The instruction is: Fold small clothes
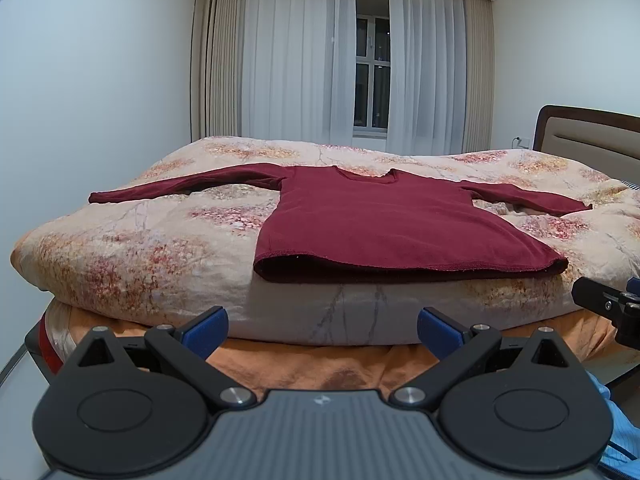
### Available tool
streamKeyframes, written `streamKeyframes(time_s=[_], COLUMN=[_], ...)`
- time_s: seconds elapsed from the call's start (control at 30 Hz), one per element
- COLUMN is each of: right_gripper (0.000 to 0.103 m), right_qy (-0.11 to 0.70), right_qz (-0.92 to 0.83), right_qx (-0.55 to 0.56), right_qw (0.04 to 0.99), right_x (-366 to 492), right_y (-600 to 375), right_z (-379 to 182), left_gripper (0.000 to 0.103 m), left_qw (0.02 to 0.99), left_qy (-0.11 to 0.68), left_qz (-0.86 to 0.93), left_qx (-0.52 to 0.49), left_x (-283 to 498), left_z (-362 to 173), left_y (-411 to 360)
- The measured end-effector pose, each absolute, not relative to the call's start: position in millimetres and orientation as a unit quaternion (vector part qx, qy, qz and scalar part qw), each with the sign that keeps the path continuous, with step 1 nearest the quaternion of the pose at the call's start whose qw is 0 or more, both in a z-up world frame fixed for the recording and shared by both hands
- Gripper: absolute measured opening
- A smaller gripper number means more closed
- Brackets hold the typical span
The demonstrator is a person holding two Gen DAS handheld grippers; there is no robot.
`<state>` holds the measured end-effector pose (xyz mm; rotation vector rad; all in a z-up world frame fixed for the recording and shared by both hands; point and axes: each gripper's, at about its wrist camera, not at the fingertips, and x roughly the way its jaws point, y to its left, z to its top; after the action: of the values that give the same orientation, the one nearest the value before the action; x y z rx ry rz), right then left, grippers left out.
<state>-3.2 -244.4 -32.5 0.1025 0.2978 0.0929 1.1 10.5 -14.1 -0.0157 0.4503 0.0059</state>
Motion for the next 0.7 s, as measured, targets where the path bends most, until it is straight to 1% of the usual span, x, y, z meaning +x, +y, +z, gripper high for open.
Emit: streamKeyframes(time_s=[0.7], right_gripper=[0.103], right_qy=[0.153], right_qz=[0.047], right_qx=[0.05], right_qw=[0.986], right_x=[-1.9], right_y=[-243.0], right_z=[-34.9], left_gripper=[0.103], left_qw=[0.973], left_qy=[0.229], left_qz=[0.006], left_qx=[-0.012], left_x=[1.7], left_z=[-16.8], left_y=[11.4])
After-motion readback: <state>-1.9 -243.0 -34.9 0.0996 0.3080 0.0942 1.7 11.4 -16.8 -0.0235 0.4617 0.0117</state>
